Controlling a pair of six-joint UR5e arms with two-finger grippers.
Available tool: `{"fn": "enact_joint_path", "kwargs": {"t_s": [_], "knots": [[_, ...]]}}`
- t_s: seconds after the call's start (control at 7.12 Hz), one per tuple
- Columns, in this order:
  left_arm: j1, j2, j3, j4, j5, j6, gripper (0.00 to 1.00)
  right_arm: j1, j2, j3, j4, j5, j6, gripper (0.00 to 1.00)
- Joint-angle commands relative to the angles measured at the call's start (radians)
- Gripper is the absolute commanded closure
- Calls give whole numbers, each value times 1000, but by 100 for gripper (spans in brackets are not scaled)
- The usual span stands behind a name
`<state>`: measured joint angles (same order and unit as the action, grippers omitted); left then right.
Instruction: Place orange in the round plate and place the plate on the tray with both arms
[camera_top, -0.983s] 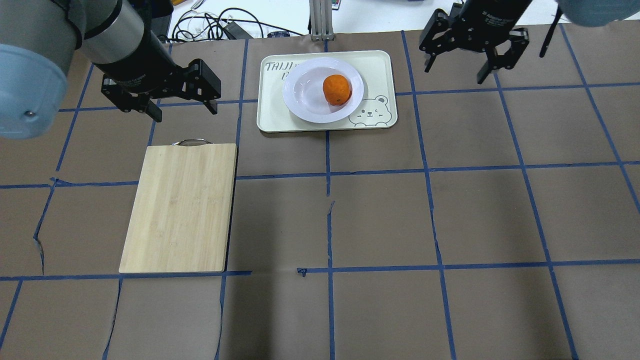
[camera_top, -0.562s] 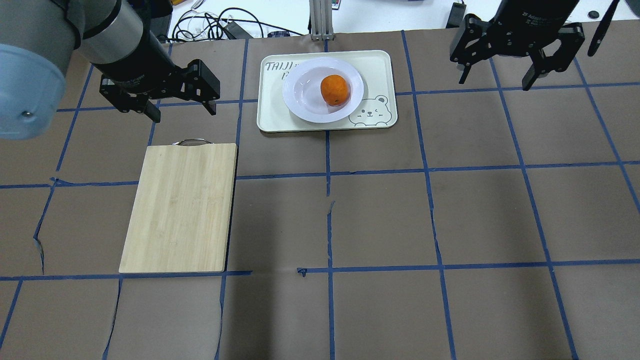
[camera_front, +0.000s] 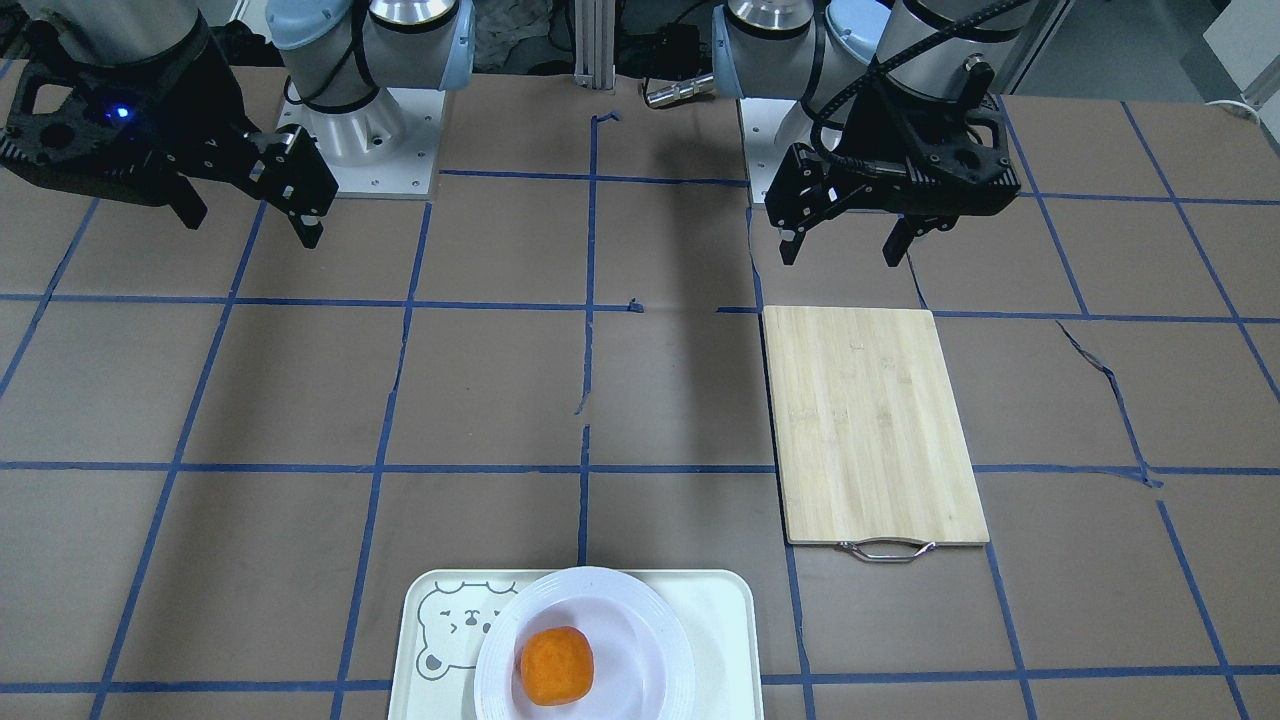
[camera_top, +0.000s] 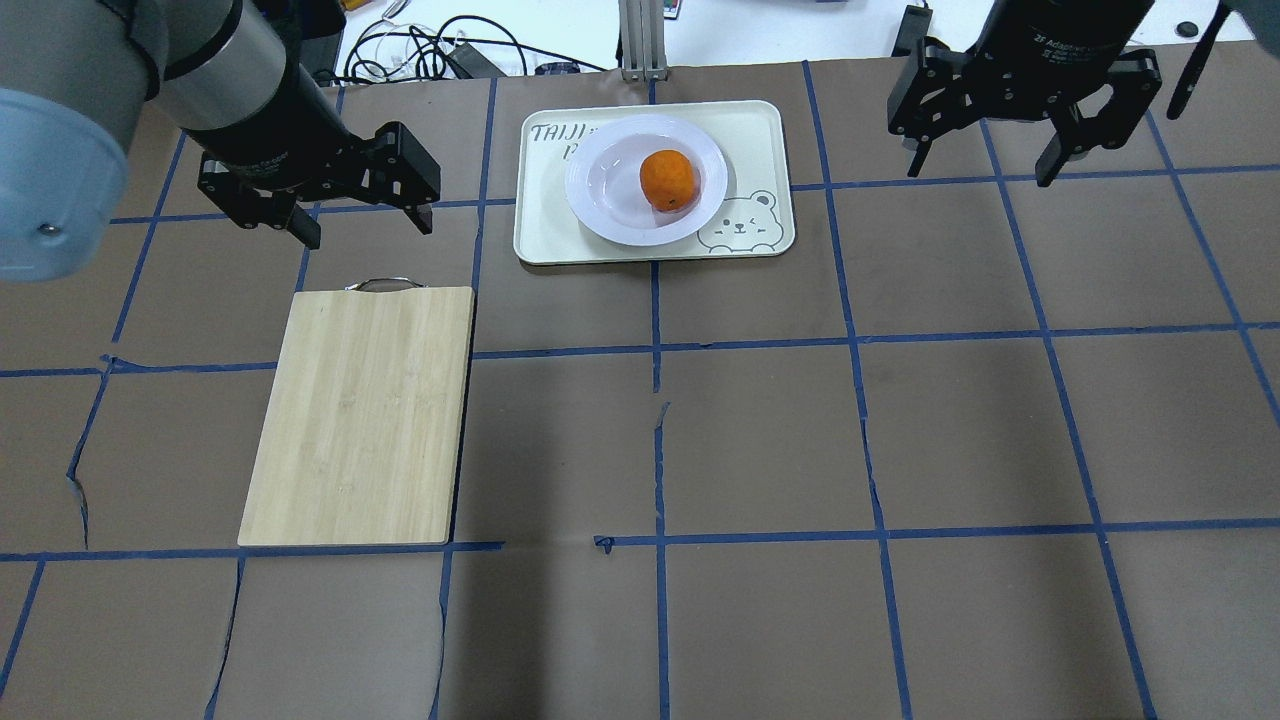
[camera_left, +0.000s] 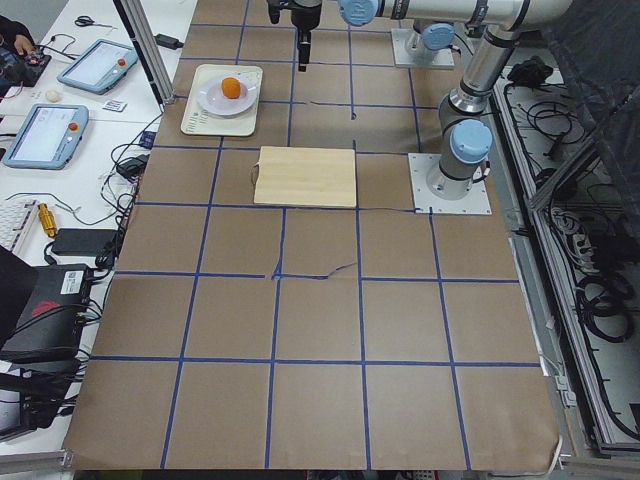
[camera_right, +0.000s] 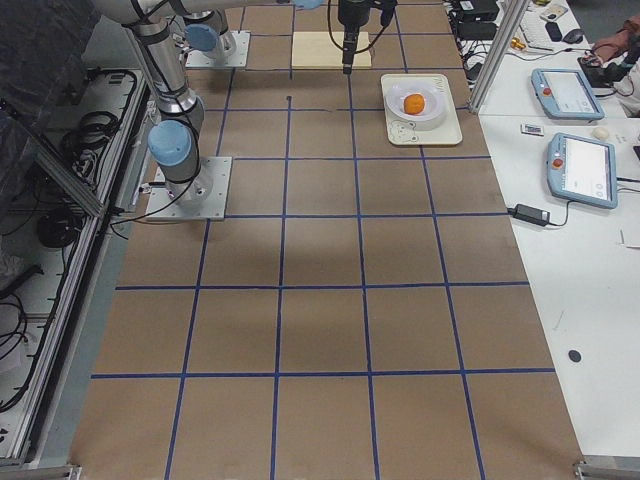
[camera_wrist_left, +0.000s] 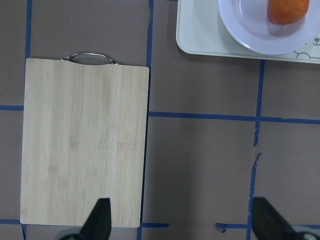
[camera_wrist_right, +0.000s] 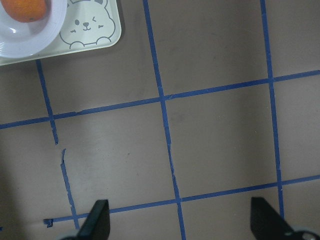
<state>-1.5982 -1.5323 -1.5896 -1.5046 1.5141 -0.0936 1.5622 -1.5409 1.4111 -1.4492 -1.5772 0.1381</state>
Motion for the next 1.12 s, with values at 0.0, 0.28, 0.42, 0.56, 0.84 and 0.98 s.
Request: {"fn": "enact_joint_path", "kwargs": {"t_s": [0.0, 0.28, 0.42, 0.56, 0.84, 0.98], "knots": [[-2, 1, 14, -58, 3, -2, 0, -2, -17, 2, -5, -1, -75, 0], [-2, 0, 14, -57, 3, -2, 0, -5, -18, 3, -150, 3, -77, 0], [0, 1, 14, -59, 3, -2, 0, 2, -18, 5, -152, 11, -77, 0], [0, 1, 14, -59, 3, -2, 0, -4, -18, 5, -148, 9, -78, 0], [0, 1, 14, -59, 1, -2, 0, -5, -18, 5, -146, 8, -78, 0], [1, 1, 14, -57, 0, -2, 0, -5, -18, 5, -145, 8, -78, 0]]}}
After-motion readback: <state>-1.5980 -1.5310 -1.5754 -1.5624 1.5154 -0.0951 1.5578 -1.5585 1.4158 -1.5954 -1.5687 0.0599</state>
